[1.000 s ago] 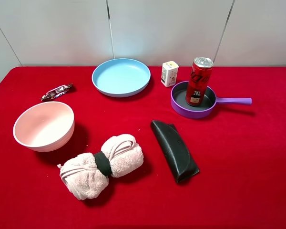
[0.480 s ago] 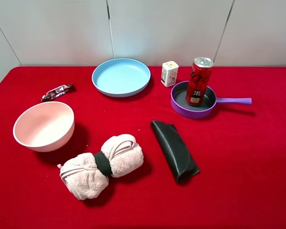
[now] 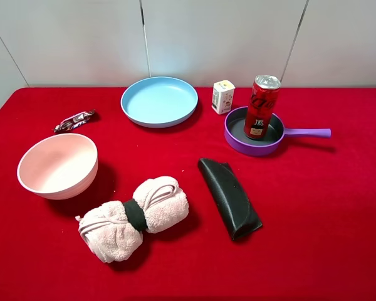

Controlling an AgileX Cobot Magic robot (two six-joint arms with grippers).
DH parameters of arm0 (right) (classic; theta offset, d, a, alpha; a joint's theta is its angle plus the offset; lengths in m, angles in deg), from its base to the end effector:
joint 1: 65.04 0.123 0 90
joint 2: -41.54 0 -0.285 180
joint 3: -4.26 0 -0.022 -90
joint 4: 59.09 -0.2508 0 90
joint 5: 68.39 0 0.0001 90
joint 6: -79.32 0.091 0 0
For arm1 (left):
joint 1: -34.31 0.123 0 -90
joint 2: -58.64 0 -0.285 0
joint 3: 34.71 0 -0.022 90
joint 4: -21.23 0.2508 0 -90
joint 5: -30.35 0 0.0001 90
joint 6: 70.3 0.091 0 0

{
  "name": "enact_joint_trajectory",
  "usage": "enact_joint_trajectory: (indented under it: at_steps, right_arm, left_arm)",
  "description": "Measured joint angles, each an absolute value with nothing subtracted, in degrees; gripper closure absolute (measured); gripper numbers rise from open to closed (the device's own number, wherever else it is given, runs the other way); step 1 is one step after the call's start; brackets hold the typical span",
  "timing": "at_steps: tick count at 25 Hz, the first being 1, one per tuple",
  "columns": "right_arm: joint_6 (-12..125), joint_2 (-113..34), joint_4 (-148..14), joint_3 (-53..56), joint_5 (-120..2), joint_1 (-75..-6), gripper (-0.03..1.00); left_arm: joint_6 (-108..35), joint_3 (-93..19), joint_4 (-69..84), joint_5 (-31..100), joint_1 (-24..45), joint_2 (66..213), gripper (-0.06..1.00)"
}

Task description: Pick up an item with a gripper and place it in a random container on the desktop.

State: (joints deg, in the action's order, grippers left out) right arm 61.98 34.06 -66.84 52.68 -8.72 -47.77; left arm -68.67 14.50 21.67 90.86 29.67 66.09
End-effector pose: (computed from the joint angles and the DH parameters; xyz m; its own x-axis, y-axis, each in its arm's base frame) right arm -0.0085 0.0085 0.2802 -0.3059 -0.3363 -0.8907 -0.4793 0.8627 -0.1611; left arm -0.0042 0.0010 0.2745 -0.4525 0.0691 -0.8891 0.0896 0.9955 0.0317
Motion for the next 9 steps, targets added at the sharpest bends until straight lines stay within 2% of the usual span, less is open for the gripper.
enact_joint_trajectory:
  at_steps: [9]
  right_arm:
    - [61.98, 34.06, -66.84, 52.75, -8.74, -47.77, 0.27]
  left_arm:
    - [-68.67, 14.5, 21.67, 90.86, 29.67, 66.09, -0.05]
